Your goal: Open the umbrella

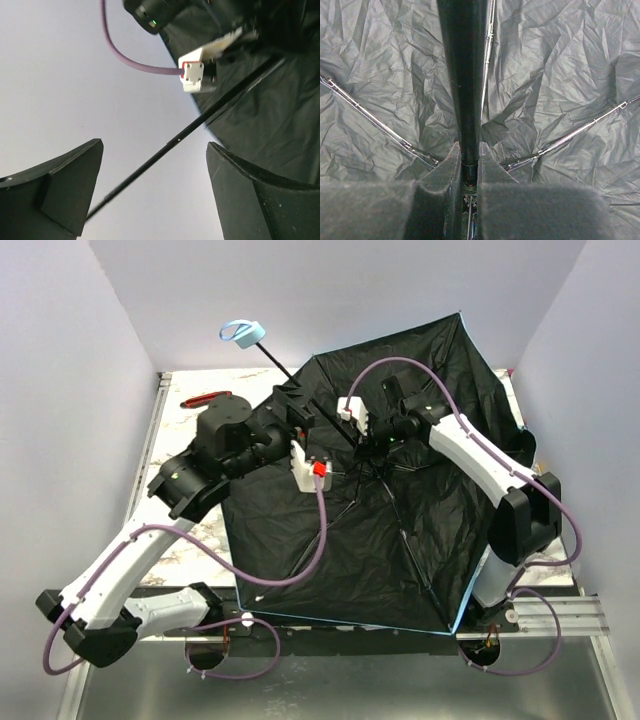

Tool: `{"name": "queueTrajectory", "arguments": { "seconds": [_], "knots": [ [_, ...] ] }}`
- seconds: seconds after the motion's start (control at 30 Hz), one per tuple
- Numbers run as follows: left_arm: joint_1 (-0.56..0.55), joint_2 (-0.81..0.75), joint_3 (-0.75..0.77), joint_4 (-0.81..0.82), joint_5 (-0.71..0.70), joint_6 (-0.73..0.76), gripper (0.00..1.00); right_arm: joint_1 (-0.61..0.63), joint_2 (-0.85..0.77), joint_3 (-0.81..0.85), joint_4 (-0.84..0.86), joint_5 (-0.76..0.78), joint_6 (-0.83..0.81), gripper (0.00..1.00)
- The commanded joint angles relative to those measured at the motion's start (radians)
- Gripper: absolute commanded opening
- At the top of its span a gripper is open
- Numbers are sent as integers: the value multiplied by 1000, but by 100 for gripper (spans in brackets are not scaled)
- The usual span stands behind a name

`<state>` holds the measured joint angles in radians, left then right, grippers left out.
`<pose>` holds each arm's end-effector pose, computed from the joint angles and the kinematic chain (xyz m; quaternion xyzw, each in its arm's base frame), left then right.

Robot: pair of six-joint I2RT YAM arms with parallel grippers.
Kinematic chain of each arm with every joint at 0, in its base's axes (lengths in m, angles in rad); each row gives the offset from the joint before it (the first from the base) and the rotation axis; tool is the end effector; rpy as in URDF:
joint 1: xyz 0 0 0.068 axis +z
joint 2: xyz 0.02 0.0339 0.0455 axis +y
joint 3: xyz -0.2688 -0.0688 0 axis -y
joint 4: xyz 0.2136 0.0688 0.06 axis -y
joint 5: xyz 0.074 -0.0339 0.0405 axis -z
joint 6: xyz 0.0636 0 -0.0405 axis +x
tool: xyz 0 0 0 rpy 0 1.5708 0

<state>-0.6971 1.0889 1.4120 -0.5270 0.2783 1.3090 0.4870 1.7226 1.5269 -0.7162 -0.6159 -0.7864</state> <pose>0.1508 -0.1490 0.4490 0.6945 0.3391 0.0858 0.6287 0.3000 0.2004 0.2970 -0.6150 0.6667 0.2376 0.3476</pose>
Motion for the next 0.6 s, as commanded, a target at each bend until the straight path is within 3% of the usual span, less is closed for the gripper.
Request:
{"name": "queueTrajectory", "arguments": {
  "seconds": [0.0, 0.27, 0.57],
  "knots": [
    [-31, 56, -9, 46, -269, 347, 86, 11, 40, 91, -257, 55, -117, 0],
    [-19, 132, -13, 52, -424, 436, 78, 20, 21, 100, -317, 159, -185, 0],
    [19, 134, -67, 167, -621, 524, 65, 20, 7, 88, -250, 423, -184, 0]
  ]
}}
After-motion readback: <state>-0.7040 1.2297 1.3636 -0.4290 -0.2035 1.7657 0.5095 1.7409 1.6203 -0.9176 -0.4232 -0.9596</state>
